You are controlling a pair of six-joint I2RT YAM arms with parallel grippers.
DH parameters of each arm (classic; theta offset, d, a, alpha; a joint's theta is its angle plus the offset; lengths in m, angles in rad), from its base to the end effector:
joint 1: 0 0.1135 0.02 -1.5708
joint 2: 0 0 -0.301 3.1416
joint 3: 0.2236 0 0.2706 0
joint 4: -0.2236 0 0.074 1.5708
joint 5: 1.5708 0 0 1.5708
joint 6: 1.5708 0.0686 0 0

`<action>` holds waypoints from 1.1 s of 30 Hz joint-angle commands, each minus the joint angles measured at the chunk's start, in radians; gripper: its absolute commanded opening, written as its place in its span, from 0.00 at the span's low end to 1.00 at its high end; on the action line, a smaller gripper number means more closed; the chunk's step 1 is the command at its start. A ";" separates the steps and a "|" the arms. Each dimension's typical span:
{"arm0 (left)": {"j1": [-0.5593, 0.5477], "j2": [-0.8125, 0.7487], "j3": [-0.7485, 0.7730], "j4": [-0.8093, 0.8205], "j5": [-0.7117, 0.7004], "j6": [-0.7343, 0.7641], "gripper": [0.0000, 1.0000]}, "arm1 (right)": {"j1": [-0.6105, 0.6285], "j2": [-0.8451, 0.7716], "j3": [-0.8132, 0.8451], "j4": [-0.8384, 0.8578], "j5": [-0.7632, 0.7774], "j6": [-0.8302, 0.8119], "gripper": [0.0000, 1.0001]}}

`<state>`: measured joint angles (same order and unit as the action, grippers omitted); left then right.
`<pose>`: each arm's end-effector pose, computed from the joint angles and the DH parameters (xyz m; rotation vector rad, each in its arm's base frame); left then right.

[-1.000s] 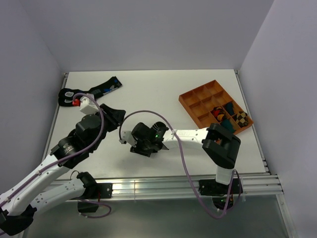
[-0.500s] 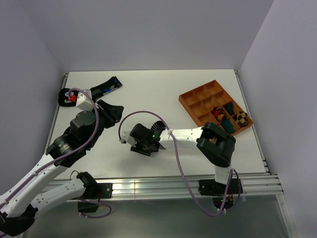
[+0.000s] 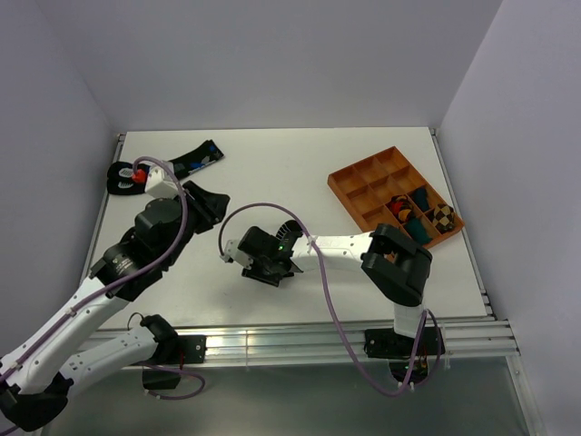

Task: Roll the socks
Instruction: Roll the sock at the center of the board.

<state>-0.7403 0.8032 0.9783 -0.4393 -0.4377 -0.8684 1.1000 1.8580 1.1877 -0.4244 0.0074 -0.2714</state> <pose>0.1612 -0.1079 0.3996 -0.4317 1.8221 -0.7331 0.1885 0.3693 0.1585 -1.7024 2.0847 0.2538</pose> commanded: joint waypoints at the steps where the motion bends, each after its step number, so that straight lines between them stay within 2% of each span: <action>1: 0.013 0.013 0.042 0.001 0.037 0.029 0.47 | 0.009 -0.017 0.032 -0.022 0.005 0.021 0.43; 5: 0.021 0.025 0.040 0.013 0.053 0.029 0.47 | 0.009 -0.023 0.027 -0.033 0.003 0.023 0.46; 33: 0.064 0.053 -0.004 0.057 0.119 0.034 0.47 | 0.020 -0.034 -0.023 -0.059 0.008 0.031 0.45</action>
<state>-0.6865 0.8490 0.9783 -0.4274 -0.3447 -0.8577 1.1107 1.8477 1.1709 -0.4744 0.0082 -0.2485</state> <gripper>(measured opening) 0.471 0.456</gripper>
